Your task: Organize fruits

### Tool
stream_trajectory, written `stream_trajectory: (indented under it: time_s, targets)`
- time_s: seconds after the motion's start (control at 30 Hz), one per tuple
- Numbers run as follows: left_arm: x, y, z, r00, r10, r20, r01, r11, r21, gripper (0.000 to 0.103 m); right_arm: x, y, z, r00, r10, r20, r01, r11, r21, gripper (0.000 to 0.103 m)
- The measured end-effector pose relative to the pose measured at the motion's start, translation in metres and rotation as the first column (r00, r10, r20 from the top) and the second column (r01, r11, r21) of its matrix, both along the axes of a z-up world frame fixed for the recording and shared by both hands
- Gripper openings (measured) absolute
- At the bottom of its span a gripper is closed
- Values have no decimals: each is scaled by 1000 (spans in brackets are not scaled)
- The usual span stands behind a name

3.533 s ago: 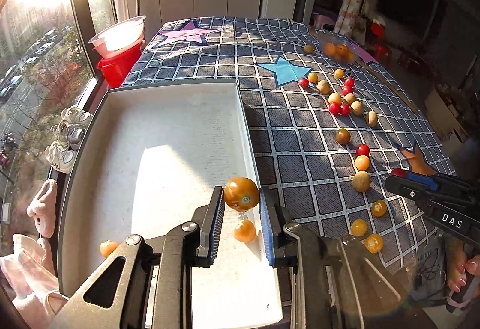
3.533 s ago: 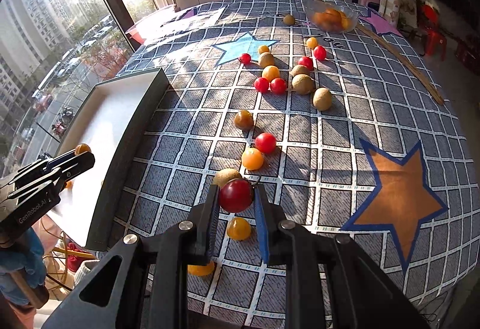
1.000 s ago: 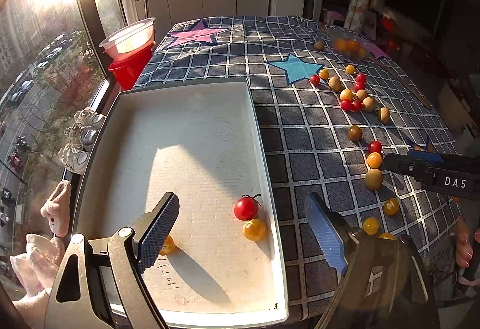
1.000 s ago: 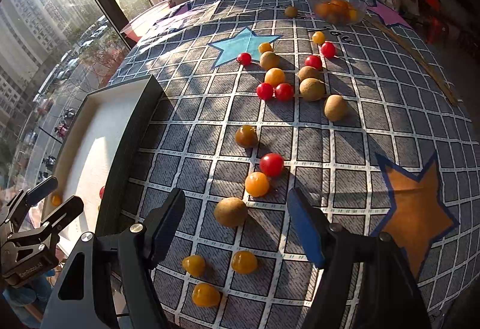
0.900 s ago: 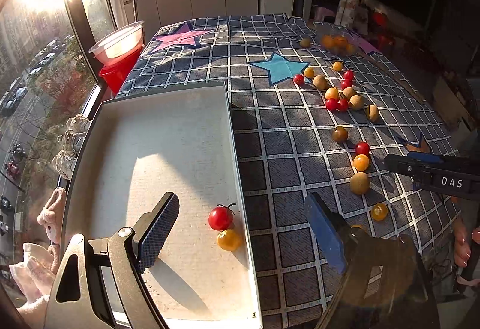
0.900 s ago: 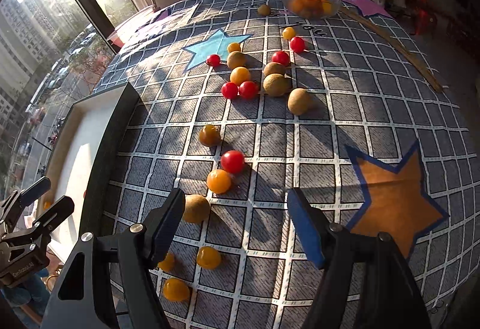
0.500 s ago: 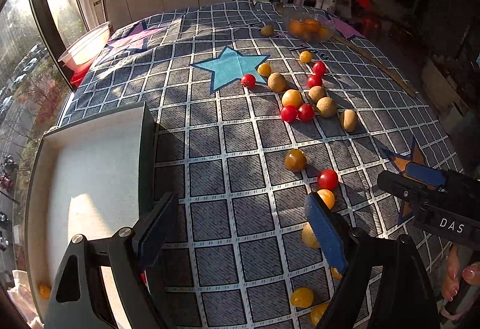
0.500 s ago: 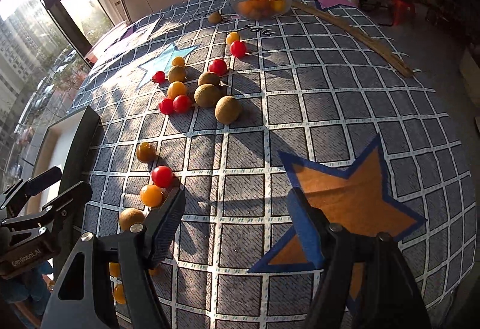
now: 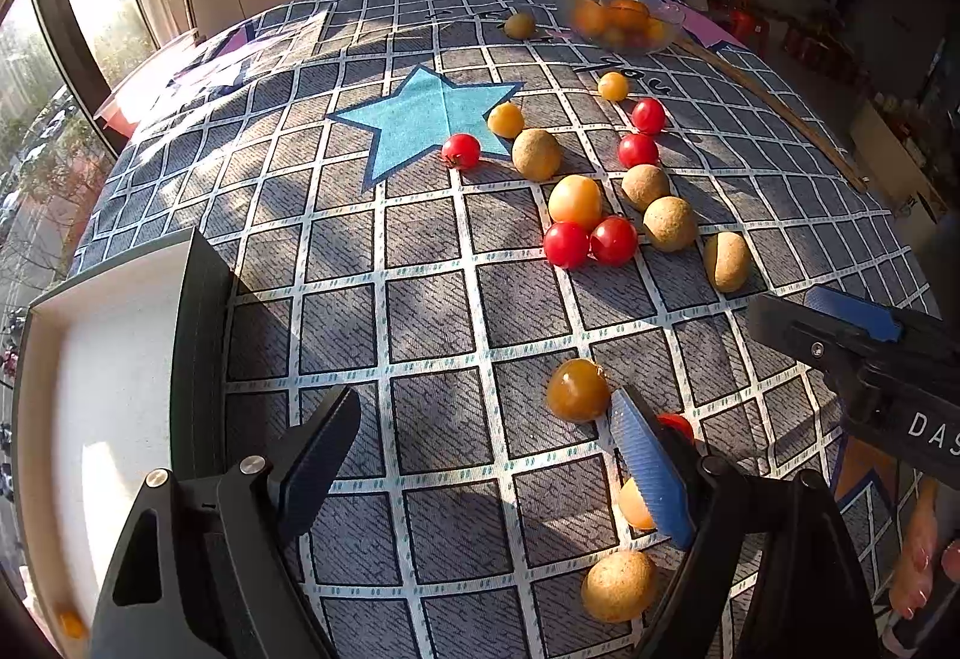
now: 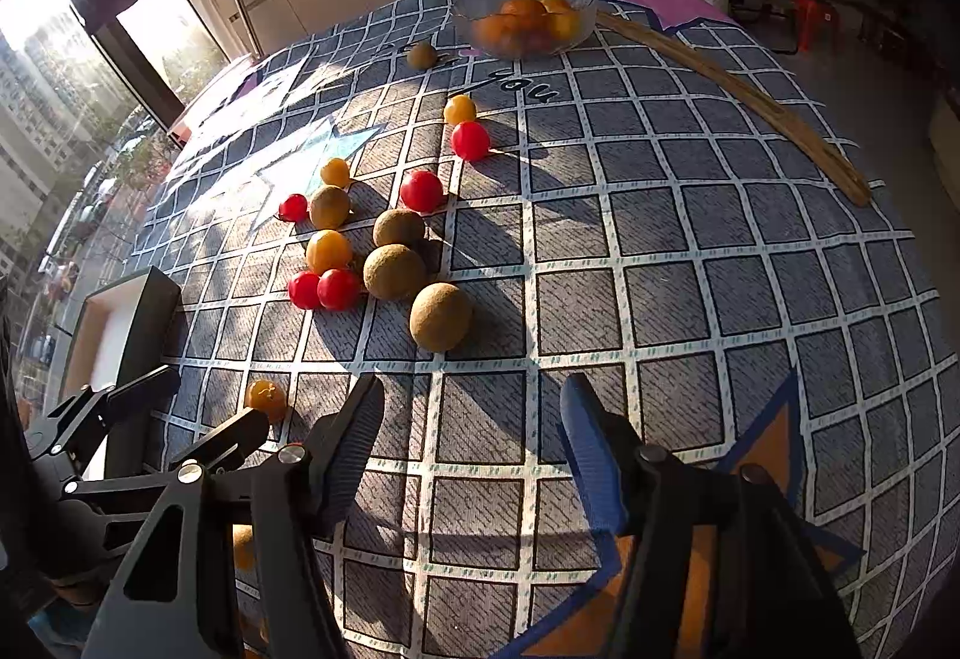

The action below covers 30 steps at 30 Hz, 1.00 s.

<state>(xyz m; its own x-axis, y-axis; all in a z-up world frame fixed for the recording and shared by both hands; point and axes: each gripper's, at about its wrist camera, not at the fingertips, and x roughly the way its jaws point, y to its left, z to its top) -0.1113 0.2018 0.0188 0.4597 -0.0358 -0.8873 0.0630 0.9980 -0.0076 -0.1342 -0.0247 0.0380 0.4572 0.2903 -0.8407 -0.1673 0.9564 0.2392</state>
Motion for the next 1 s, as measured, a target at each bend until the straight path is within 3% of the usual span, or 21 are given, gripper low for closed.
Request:
stream_trajectory:
  time_s: [0.3, 0.47, 0.53, 0.6, 0.67, 0.73, 0.87, 1.0]
  targets:
    - [9, -8, -12, 1000, -9, -13, 9, 1000, 0, 85, 18, 15, -7, 999, 31, 11, -31, 999, -42, 55]
    - [9, -12, -10, 1000, -21, -1, 21, 1000, 2, 74, 20, 23, -7, 999, 49, 24, -47, 996, -75, 51]
    - [8, -14, -9, 1000, -26, 3, 26, 1000, 0, 68, 19, 32, -8, 997, 71, 40, -65, 989, -133, 48]
    - [7, -15, -8, 1000, -28, 10, 29, 1000, -2, 58, 19, 35, -8, 996, 77, 45, -70, 986, -149, 40]
    - [7, -16, -7, 999, -32, 15, 32, 999, -4, 40, 19, 36, -8, 996, 79, 51, -70, 984, -161, 27]
    - [7, -17, -6, 999, -47, 17, 47, 999, -3, 26, 19, 36, -7, 996, 75, 50, -67, 986, -156, 27]
    - [4, -17, -5, 998, -61, 15, 62, 998, -18, 23, 17, 22, -7, 999, 47, 25, -45, 997, -66, 27]
    - [-3, -12, 0, 998, -62, 23, 63, 997, -44, 23, 12, 14, -6, 999, 35, 11, -34, 999, -36, 28]
